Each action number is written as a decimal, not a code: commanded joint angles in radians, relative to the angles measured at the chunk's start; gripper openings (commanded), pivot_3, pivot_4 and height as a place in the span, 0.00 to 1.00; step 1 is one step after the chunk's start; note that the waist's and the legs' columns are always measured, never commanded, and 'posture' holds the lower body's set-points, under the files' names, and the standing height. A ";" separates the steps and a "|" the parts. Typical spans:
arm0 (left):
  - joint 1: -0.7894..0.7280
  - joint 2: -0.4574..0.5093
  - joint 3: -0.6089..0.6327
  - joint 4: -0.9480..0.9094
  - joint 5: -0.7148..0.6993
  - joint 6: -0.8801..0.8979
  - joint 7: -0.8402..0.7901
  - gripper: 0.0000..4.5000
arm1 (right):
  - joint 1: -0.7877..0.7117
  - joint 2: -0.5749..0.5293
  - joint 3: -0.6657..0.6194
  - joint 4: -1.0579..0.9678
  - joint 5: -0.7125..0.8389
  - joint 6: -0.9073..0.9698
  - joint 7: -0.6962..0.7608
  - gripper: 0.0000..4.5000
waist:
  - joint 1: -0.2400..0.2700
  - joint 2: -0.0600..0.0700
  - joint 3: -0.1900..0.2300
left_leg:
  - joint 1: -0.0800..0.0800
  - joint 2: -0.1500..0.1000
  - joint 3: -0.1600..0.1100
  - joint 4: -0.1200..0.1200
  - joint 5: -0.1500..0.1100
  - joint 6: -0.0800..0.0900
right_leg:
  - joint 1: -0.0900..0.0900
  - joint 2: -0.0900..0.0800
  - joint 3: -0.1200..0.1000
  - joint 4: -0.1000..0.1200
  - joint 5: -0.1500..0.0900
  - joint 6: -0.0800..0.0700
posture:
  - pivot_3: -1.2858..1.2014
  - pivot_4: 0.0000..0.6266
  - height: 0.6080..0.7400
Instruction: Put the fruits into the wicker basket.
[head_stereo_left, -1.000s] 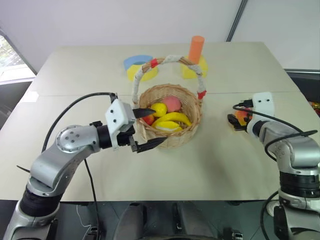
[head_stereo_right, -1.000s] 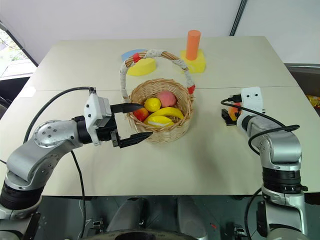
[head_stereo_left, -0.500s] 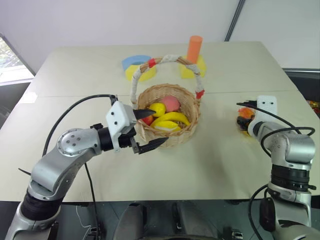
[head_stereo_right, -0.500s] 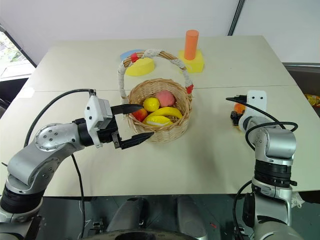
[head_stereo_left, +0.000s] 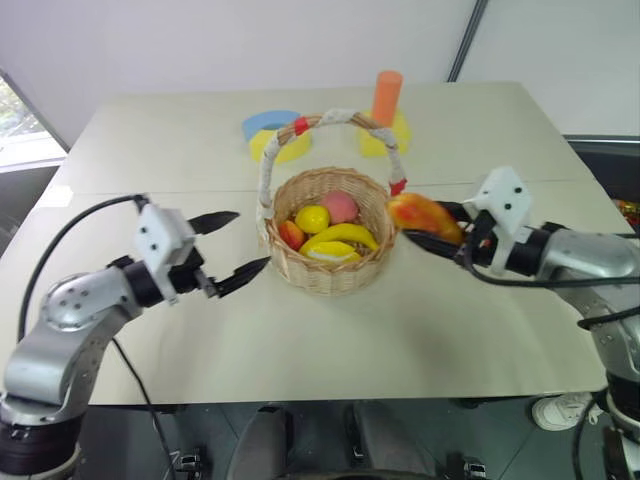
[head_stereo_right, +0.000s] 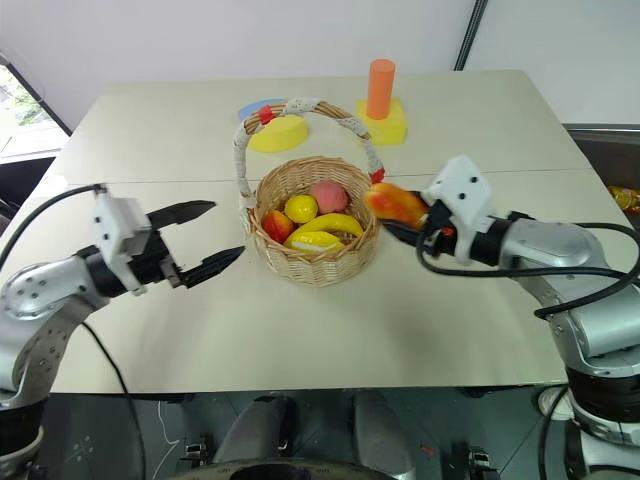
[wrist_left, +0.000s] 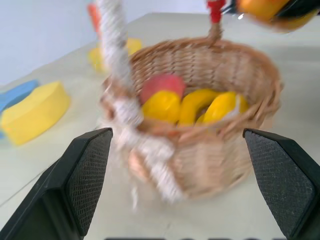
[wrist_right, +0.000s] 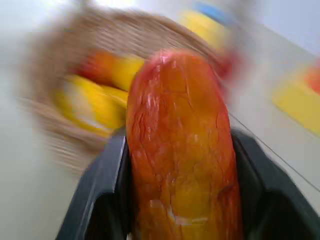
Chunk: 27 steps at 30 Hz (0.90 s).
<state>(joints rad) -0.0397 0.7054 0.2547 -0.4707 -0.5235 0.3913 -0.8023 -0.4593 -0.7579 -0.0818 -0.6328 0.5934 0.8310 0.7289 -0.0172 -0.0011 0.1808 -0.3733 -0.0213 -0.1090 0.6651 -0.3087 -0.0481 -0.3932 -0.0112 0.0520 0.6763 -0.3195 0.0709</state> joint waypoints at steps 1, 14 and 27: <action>0.010 -0.007 0.041 0.012 0.009 -0.059 -0.001 1.00 | -0.094 0.065 0.149 -0.014 -0.065 0.003 -0.072 0.48 | 0.003 -0.001 0.000 | 0.000 0.000 0.000 0.000 0.000 0.000 | 0.000 0.000 0.000 0.000 0.000 0.000 | 0.52 0.24 1.00; 0.076 -0.082 0.005 -0.103 -0.005 -0.048 0.085 1.00 | -0.221 0.170 0.290 0.084 -0.246 -0.107 -0.100 0.94 | 0.004 -0.001 0.000 | -0.018 -0.001 -0.001 0.000 0.002 -0.004 | -0.018 -0.002 -0.002 -0.001 0.000 0.000 | 0.52 0.24 1.00; 0.002 -0.202 -0.147 -0.133 -0.027 -0.052 0.134 1.00 | 0.035 0.189 -0.053 0.143 -0.105 -0.094 -0.211 0.94 | -0.005 -0.001 -0.001 | -0.011 -0.001 0.000 0.001 0.001 0.001 | -0.010 -0.001 -0.001 0.000 0.003 0.000 | 0.52 0.24 1.00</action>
<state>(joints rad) -0.0213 0.5076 0.1370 -0.5667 -0.5443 0.3459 -0.6728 -0.4016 -0.5977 -0.1594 -0.5154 0.5288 0.7865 0.5802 -0.0220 -0.0024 0.1802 -0.3808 -0.0214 -0.1090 0.6656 -0.3065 -0.0478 -0.4013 -0.0111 0.0508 0.6777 -0.3163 0.0695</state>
